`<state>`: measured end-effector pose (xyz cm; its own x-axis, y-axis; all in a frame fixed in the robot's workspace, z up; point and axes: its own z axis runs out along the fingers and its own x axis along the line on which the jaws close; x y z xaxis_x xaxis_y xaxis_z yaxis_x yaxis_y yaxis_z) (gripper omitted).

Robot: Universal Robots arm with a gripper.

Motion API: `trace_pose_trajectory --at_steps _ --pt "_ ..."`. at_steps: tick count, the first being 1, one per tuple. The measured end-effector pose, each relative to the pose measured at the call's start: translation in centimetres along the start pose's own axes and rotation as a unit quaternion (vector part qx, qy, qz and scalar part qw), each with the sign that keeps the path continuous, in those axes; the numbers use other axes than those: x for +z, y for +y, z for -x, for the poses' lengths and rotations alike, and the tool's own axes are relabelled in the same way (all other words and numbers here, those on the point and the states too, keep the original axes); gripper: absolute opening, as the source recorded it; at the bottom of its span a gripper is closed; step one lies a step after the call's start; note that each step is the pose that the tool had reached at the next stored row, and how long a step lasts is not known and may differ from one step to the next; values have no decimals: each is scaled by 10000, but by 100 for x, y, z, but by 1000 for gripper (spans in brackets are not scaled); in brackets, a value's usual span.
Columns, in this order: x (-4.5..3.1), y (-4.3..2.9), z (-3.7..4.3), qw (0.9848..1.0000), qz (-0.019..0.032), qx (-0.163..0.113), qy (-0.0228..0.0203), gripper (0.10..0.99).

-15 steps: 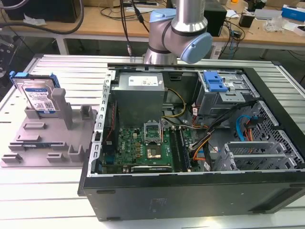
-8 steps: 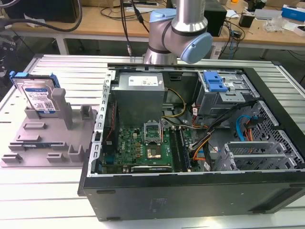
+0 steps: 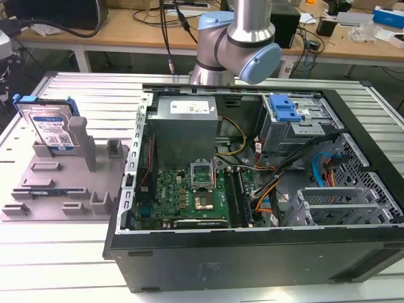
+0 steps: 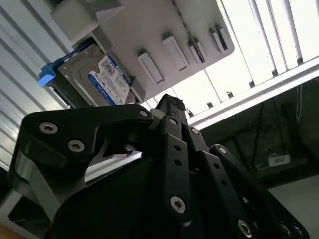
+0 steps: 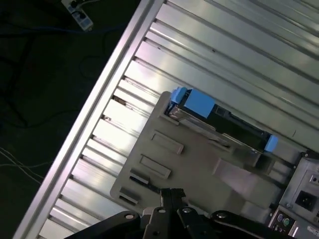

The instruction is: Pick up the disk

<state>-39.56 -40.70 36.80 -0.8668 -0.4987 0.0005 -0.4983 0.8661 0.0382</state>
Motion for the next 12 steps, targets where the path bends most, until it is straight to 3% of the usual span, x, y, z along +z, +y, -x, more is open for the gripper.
trace_pose_trajectory --at_steps 4,5,6,7,9,12 --pt "4 -2 3 9989 0 -465 18 106" --pt "5 -3 4 9978 0 -666 26 235" --pt "5 -3 5 9971 0 -764 29 294" --pt "6 -4 7 9963 0 -856 32 294" --pt "5 -8 14 9945 0 -1050 41 416" --pt "7 -22 37 9904 -1 -1381 53 541"
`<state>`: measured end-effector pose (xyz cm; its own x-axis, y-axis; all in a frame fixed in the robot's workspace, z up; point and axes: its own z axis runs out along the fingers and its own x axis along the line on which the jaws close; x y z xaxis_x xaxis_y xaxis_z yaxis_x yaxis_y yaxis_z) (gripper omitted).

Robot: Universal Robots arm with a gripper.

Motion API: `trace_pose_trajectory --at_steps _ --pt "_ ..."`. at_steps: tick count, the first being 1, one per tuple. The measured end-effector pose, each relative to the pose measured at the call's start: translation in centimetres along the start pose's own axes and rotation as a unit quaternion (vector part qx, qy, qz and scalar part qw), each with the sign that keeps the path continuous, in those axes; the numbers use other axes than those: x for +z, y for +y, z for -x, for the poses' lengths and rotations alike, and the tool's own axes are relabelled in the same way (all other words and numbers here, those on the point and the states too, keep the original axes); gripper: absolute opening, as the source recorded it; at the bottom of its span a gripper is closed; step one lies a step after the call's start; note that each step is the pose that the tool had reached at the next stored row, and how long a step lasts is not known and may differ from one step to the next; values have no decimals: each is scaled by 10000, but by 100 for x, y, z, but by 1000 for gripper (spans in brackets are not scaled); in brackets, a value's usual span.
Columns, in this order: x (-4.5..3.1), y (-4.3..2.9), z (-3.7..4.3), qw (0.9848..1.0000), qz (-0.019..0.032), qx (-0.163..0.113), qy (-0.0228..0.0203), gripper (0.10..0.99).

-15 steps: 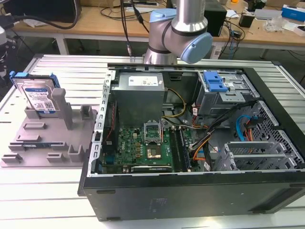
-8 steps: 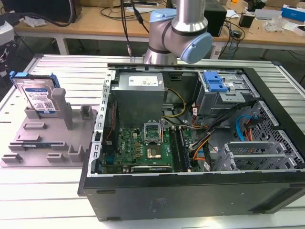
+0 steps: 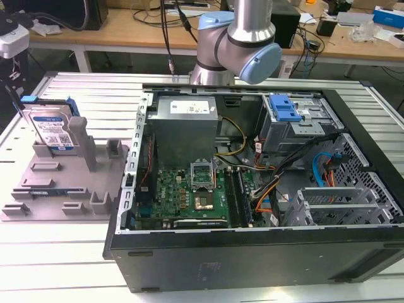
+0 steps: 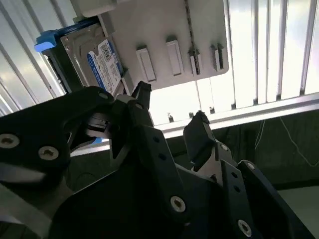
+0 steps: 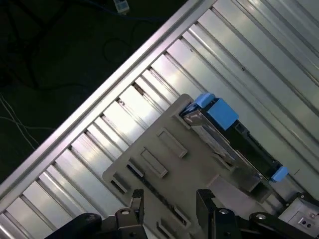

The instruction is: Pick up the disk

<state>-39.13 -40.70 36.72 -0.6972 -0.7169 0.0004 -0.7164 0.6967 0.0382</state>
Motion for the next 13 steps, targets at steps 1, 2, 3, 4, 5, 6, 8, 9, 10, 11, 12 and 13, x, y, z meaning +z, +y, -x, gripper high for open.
trace_pose_trajectory --at_steps 1,2,3,4,5,6,8,9,10,11,12,13 --pt "0 -9 9 10000 0 -99 4 541" --pt "1 -10 12 9998 0 -209 7 541" --pt "2 -12 12 9991 -1 -426 15 541" --pt "5 -12 12 9982 -1 -593 22 541" --pt "6 -13 12 9977 -1 -675 25 541" --pt "9 -13 12 9968 -1 -802 30 541" --pt "12 -13 12 9950 -1 -995 38 541" --pt "14 -13 12 9935 -2 -1138 42 541" --pt "15 -13 12 9904 -2 -1379 52 541" --pt "16 -12 12 9875 -2 -1577 60 541" --pt "16 -13 12 9851 -2 -1718 65 541" --pt "16 -12 12 9836 -2 -1803 68 541"
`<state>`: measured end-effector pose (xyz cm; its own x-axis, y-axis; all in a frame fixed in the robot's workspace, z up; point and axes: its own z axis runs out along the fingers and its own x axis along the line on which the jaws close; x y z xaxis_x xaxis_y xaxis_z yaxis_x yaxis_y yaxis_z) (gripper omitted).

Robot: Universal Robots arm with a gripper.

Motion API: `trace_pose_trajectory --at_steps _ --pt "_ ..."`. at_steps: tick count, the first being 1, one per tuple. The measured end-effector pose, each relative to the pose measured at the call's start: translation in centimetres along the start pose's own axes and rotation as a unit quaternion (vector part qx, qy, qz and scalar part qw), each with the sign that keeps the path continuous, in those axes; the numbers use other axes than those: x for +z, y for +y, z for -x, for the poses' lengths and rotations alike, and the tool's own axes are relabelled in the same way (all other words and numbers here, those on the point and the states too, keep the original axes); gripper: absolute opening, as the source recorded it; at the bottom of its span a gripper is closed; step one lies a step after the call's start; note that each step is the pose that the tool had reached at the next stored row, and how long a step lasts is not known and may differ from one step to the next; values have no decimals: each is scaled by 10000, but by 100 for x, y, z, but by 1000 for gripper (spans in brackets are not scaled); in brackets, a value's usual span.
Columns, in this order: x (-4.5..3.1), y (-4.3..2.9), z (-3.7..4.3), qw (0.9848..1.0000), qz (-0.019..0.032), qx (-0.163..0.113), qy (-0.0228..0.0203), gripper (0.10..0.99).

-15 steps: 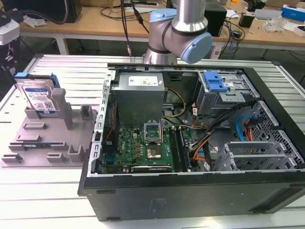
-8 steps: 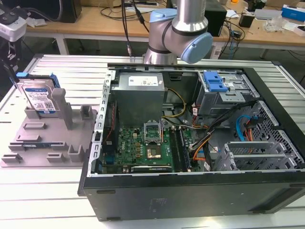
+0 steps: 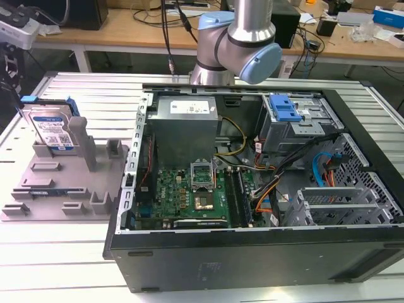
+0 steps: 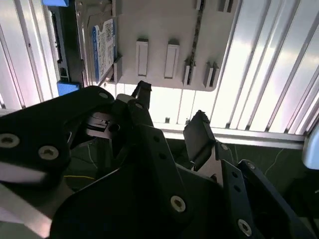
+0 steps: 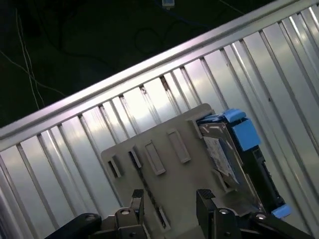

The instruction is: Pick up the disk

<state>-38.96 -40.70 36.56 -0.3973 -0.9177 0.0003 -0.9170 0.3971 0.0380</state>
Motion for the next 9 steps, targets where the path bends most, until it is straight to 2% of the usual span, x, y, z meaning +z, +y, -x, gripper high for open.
trace_pose_trajectory --at_steps 2,5,9 --pt "0 -2 1 9995 0 -322 12 541" --pt "2 -5 2 9966 0 -827 31 541" --pt "4 -9 4 9933 0 -1159 44 541"
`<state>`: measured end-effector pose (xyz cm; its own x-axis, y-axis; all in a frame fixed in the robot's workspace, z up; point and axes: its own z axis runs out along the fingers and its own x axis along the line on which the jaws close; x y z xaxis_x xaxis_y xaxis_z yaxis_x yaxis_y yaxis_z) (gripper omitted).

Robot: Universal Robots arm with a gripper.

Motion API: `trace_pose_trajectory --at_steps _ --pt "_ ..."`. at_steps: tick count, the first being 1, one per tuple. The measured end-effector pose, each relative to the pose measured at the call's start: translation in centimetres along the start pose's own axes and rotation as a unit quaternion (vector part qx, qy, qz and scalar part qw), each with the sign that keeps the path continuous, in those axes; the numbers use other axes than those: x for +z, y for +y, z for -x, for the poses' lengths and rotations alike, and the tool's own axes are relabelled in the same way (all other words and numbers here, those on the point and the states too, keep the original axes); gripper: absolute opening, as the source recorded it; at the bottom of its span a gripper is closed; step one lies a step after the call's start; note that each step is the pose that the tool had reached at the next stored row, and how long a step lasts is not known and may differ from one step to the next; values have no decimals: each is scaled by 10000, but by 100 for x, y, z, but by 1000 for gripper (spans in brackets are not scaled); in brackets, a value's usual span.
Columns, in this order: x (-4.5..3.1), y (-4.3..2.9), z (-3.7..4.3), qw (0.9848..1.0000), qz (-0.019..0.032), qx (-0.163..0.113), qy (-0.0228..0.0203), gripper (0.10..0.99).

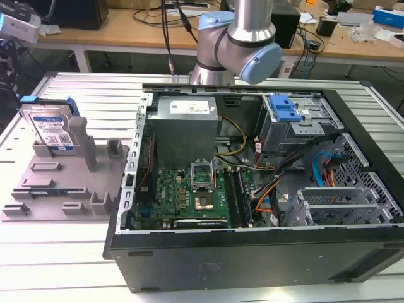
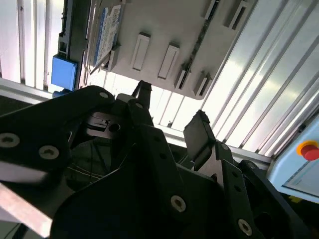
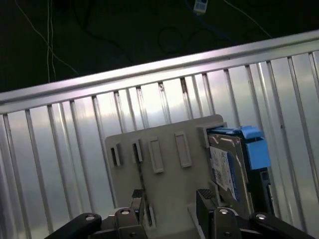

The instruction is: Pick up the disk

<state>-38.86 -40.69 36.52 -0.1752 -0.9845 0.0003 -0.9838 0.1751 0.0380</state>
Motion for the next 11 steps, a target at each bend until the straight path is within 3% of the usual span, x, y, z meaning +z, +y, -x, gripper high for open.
trace_pose_trajectory --at_steps 3,8,11 --pt "1 -7 1 9997 0 -256 11 541" --pt "1 -8 15 9996 -1 -272 15 541" --pt "3 14 189 9996 -1 -274 16 541"
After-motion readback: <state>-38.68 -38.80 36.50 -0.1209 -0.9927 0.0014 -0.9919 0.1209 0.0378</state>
